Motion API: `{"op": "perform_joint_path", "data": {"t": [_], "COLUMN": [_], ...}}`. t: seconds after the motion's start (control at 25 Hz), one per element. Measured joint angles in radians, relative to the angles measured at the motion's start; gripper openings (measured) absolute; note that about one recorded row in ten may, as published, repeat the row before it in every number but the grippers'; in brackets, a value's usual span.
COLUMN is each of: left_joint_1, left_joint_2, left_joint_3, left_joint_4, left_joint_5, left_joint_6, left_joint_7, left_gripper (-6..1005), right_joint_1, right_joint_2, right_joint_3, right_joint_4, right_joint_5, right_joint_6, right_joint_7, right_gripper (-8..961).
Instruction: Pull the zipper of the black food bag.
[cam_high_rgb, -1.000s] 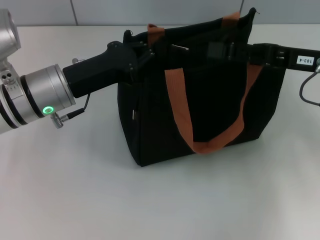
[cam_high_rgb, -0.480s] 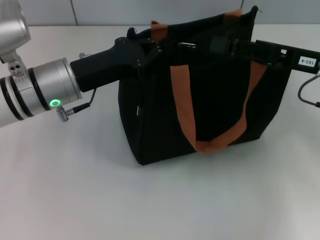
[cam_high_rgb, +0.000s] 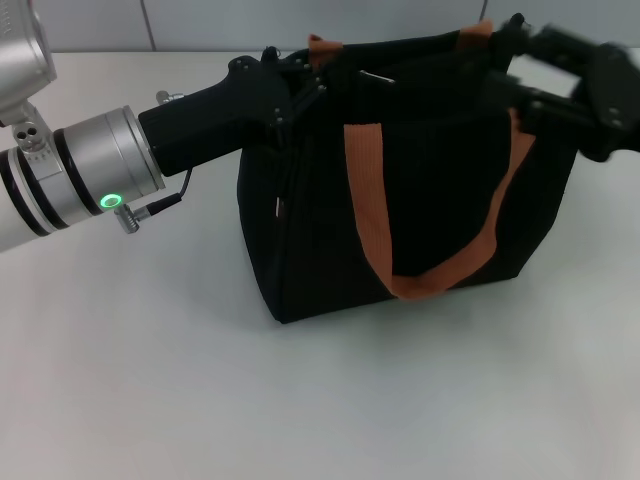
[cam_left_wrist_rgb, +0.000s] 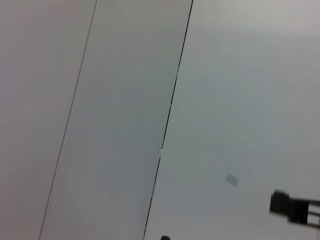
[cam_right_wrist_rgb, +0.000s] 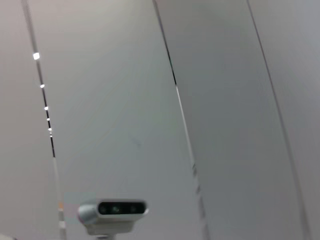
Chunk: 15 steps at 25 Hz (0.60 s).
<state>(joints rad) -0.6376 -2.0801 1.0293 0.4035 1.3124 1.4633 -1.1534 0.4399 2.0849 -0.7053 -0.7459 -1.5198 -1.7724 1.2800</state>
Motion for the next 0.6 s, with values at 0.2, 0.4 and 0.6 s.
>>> {"op": "perform_joint_path", "data": {"t": [0.2, 0.4, 0.6], "left_joint_1": [-0.005, -0.019, -0.035], "left_joint_2": [0.000, 0.000, 0.000], "left_joint_3": [0.000, 0.000, 0.037], "left_joint_4": [0.000, 0.000, 0.000], "left_joint_5": [-0.001, -0.001, -0.043], "left_joint_6": [0.001, 0.001, 0.002], "left_joint_7": [0.001, 0.002, 0.009], "left_gripper": [50, 50, 50], "right_joint_1": [-0.035, -0.029, -0.013], "right_joint_2": [0.003, 0.006, 0.007], "right_joint_3": [0.000, -0.013, -0.026], "right_joint_4": [-0.015, 0.035, 0.176], "right_joint_5": [0.063, 0.120, 0.234], "right_joint_6": [0.016, 0.087, 0.106], "right_joint_7": [-0.249, -0.543, -0.877], "right_gripper": [727, 726, 726]}}
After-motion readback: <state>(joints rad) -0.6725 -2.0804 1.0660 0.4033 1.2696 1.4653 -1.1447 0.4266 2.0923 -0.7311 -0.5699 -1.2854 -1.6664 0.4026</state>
